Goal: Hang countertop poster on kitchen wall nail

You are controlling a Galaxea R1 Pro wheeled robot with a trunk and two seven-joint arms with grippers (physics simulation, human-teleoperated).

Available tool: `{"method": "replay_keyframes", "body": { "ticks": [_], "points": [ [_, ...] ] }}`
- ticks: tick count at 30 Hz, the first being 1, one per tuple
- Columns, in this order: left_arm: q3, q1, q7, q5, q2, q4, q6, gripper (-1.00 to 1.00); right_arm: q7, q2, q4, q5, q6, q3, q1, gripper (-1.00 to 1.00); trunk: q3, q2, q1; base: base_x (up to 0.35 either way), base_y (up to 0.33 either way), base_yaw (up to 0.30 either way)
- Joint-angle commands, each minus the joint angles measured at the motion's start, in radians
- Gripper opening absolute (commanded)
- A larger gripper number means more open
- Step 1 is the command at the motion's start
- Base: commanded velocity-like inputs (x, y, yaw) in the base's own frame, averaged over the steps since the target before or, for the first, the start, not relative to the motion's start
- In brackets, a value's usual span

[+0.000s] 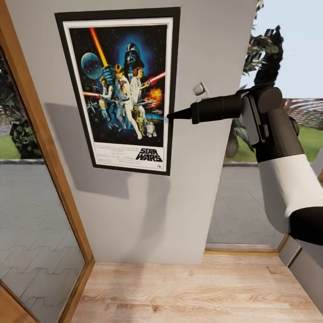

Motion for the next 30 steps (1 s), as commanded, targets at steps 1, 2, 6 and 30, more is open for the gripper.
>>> {"method": "replay_keyframes", "body": {
  "ticks": [1,2,6,30],
  "points": [
    [-0.007,-0.001,-0.005,0.010,0.000,0.001,-0.003,1.00,-0.004,0.001,0.004,-0.011,0.010,0.002,-0.001,-1.00,-0.002,-0.002,0.001,0.000,0.000,0.000],
    [-0.007,-0.001,-0.005,0.010,0.000,0.001,-0.003,1.00,-0.004,0.001,0.008,-0.011,0.010,0.002,-0.002,-1.00,-0.002,-0.002,0.001,0.000,0.000,0.000],
    [-0.007,-0.001,-0.005,0.010,0.000,0.001,-0.003,1.00,-0.006,0.011,0.048,-0.011,0.011,0.002,-0.034,-1.00,-0.002,-0.002,0.001,0.000,0.000,0.000],
    [-0.007,-0.001,-0.005,0.010,0.000,0.001,-0.003,1.00,-0.011,0.019,0.133,-0.011,0.013,0.000,-0.049,-1.00,-0.002,-0.002,0.001,0.000,0.000,0.000]
  ]
}}
